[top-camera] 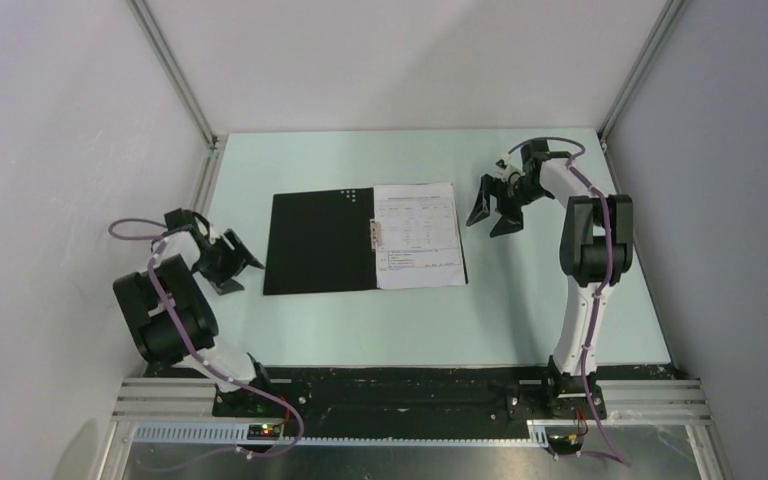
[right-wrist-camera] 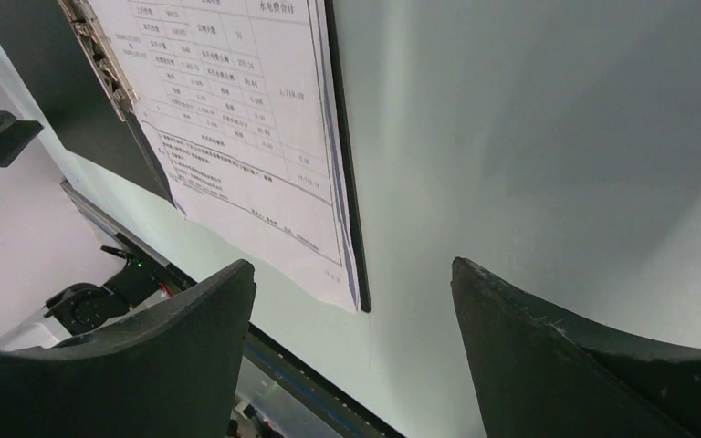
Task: Put the files into the folder
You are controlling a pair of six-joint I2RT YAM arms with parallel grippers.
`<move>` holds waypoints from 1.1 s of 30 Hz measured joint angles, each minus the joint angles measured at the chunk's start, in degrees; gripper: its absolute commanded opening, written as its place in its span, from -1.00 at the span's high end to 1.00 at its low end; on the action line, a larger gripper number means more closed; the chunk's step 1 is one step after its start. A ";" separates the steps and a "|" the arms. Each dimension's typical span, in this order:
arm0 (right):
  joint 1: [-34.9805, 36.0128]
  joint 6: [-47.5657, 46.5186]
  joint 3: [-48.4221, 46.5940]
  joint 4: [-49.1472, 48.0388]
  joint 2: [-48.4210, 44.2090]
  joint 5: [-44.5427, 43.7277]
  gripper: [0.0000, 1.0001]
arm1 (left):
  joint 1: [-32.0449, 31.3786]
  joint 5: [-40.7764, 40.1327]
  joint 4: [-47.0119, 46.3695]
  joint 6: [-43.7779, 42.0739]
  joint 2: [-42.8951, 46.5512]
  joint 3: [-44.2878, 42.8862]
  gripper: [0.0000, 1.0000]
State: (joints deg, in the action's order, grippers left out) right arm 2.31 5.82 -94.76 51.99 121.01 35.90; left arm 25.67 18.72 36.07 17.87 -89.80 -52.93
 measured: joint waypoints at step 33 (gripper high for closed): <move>5.66 1.01 -10.80 2.12 12.85 8.63 -0.69 | -5.57 39.89 -0.37 -8.09 3.89 -7.34 -0.64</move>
State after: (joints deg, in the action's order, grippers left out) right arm 7.97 6.83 -105.56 54.11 133.86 44.53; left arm 20.10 58.61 35.70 9.78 -85.91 -60.27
